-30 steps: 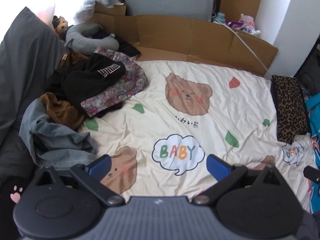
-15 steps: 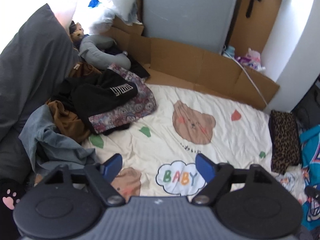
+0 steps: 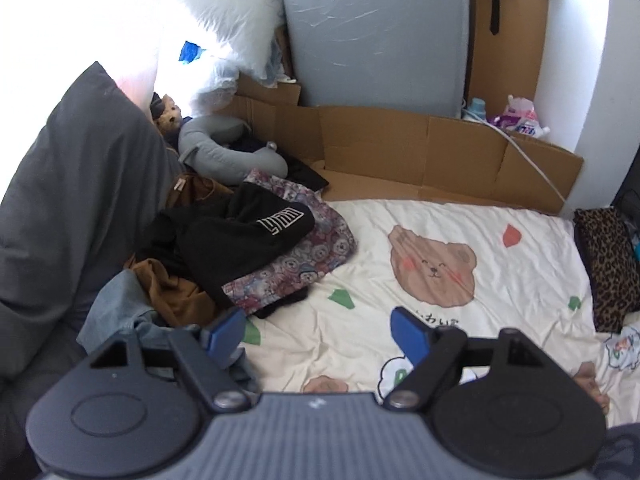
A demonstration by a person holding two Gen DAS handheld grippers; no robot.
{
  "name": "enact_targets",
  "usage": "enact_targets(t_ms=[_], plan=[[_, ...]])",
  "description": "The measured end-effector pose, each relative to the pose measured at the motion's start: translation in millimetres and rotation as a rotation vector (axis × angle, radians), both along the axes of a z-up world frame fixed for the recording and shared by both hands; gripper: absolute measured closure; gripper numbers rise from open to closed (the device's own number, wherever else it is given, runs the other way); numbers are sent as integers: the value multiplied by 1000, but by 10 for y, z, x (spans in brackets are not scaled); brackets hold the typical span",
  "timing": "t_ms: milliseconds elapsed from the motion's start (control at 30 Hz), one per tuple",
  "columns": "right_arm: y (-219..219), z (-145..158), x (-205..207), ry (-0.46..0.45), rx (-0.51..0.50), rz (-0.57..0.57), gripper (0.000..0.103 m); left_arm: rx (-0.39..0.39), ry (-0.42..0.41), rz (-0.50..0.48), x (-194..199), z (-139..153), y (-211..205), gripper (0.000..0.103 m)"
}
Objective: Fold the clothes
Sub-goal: 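Move the left tool toward the clothes pile and the black sweatshirt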
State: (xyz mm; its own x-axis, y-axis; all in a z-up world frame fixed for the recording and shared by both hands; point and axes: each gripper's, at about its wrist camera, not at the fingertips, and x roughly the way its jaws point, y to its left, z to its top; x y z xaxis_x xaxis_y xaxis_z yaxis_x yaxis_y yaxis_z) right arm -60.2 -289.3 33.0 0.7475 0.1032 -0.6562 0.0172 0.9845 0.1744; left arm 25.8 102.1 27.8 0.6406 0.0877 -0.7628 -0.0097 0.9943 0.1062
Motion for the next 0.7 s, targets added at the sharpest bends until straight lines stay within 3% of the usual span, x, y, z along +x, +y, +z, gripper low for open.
enact_targets(t_ms=[67, 200, 700], plan=[[23, -29, 10, -4, 5, 10, 1, -25, -1, 23, 25, -19, 79, 18], [-11, -145, 54, 26, 25, -8, 1, -84, 15, 78, 89, -88, 267, 1], [-80, -535, 203, 88, 46, -83, 1, -131, 58, 193, 428, -381, 820, 0]])
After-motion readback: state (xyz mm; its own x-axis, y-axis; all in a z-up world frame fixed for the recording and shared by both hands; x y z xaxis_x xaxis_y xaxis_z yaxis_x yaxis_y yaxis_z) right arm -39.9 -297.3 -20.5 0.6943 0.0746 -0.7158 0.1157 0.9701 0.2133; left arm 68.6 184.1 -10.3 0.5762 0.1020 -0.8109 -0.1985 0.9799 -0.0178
